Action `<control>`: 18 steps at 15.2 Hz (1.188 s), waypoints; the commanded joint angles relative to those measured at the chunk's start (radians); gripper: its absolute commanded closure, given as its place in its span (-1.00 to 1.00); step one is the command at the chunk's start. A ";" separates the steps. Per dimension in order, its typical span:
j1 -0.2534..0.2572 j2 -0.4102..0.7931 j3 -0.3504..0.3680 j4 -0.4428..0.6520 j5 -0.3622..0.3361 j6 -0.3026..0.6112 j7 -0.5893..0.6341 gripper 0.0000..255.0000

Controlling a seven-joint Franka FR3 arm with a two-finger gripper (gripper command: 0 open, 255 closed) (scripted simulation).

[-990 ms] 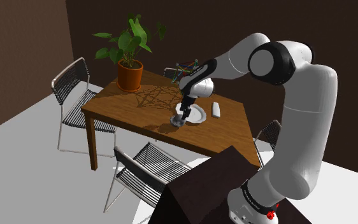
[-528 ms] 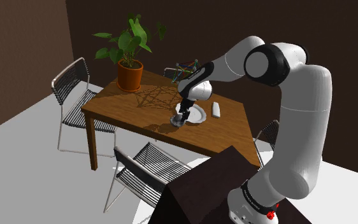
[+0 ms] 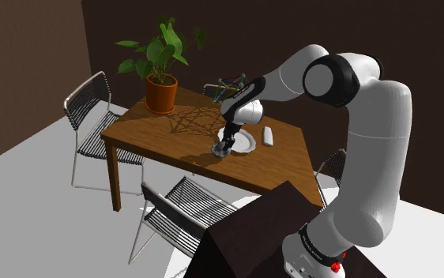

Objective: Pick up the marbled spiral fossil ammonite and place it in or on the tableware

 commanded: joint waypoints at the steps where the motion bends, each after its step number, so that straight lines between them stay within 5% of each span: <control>1: 0.000 0.002 0.001 0.000 0.000 0.001 0.000 1.00; 18: 0.040 -0.145 -0.054 -0.019 -0.076 -0.122 0.060 1.00</control>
